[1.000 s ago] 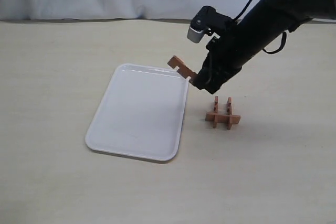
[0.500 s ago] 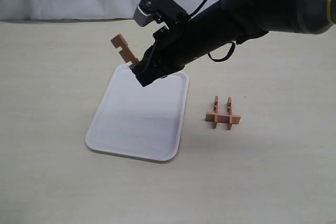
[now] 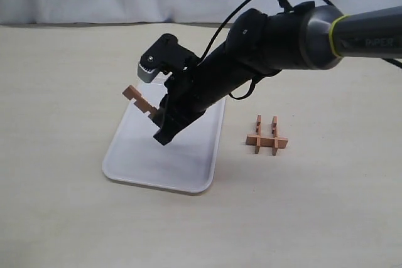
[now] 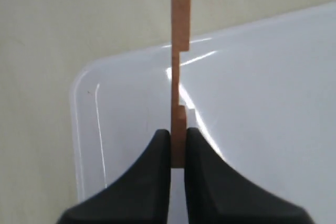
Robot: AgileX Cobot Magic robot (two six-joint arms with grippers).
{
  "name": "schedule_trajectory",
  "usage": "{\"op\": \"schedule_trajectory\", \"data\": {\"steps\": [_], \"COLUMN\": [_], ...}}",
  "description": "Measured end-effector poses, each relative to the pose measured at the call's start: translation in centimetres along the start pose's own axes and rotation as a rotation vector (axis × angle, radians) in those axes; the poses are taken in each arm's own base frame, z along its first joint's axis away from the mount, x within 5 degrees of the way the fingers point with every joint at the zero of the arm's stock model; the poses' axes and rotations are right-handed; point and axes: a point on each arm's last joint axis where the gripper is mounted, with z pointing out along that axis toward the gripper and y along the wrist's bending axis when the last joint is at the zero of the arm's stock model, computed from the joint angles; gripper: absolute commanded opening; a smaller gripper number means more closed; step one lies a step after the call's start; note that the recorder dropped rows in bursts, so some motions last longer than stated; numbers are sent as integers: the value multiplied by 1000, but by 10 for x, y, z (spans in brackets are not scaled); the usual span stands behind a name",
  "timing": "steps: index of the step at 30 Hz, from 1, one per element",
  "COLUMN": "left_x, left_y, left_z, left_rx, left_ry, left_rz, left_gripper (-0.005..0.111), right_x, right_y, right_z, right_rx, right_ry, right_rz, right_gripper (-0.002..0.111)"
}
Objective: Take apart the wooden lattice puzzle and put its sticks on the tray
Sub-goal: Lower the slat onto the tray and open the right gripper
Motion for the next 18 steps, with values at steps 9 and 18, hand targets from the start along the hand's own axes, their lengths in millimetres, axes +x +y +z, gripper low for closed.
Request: {"op": "schedule_trajectory", "data": {"steps": [9, 18], "left_x": [0, 0], "left_y": [0, 0], "left_z": [0, 0], "left_rx": [0, 0], "left_ry": [0, 0], "left_rz": [0, 0], "left_gripper": [0, 0], "right_x": [17, 27], "right_y": [-10, -18], "right_z": [22, 31], "right_rx": [48, 101], "right_ry": [82, 140], "right_rz": [-75, -97], "right_gripper": [5, 5]}}
